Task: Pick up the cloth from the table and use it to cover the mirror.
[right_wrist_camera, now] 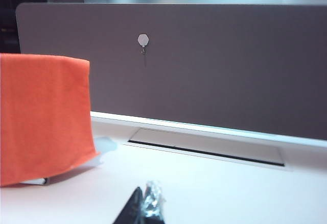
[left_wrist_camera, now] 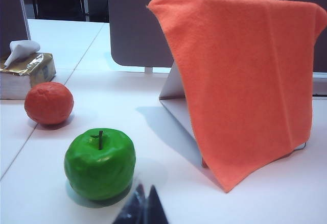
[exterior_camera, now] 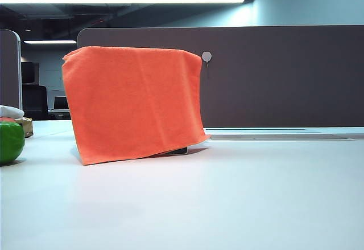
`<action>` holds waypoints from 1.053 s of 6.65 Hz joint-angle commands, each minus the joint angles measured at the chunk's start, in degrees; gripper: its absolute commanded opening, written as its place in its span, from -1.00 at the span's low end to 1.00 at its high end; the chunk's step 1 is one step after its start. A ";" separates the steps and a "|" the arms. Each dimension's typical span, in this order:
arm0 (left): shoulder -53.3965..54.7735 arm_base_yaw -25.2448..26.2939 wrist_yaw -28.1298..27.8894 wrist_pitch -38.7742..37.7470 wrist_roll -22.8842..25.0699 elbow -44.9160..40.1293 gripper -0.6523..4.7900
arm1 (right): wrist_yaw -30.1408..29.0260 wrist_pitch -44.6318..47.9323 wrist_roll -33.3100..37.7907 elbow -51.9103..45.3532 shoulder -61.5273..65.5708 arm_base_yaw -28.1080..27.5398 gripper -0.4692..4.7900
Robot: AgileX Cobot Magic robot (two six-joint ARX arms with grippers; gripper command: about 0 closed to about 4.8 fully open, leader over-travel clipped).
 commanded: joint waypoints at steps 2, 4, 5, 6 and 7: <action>0.02 0.09 0.07 3.28 -0.63 0.20 -0.78 | 4.22 1.01 -2.54 -0.24 -0.04 0.00 -0.84; 0.02 0.09 -0.83 3.26 -0.63 0.20 -0.78 | 10.25 0.98 -0.50 -0.22 -0.04 -0.02 -0.84; 0.02 0.09 -1.27 3.23 -0.63 0.17 -0.78 | 11.52 0.98 -0.52 -0.22 -0.04 -0.02 -0.84; 0.02 0.09 -1.27 3.23 -0.63 0.20 -0.78 | 11.54 0.98 -0.52 -0.22 -0.04 -0.02 -0.84; 0.02 0.09 -1.20 3.15 -0.63 0.17 -0.78 | 10.97 0.96 -0.50 -0.22 -0.04 0.02 -0.84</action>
